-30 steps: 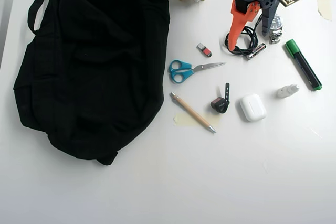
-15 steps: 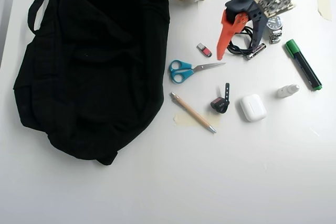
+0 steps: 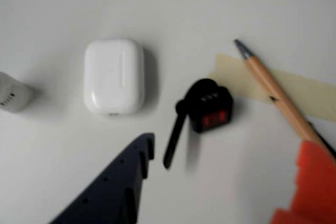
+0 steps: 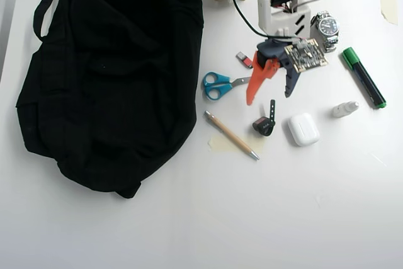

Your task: Put the black bike light into the black bag

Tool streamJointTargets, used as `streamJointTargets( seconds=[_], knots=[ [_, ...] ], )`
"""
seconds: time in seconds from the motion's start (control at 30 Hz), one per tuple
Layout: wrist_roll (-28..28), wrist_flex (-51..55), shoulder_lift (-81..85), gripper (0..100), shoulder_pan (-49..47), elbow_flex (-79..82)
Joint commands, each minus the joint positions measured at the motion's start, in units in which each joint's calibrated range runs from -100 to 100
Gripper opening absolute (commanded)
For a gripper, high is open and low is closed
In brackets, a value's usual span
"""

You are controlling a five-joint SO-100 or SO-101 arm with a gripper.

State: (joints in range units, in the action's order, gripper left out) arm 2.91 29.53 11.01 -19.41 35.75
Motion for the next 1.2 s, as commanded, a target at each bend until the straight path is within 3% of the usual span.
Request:
streamJointTargets(
  seconds=[0.0, 0.37, 0.73, 1.17],
  knots=[
    [0.2, -0.5, -5.1, 28, 1.4, -10.6],
    [0.0, 10.1, -21.3, 26, 4.5, -27.8],
    [0.5, 11.9, -25.3, 26, 7.6, -28.5],
    [0.5, 12.5, -26.3, 35, 3.8, -32.3]
  ],
)
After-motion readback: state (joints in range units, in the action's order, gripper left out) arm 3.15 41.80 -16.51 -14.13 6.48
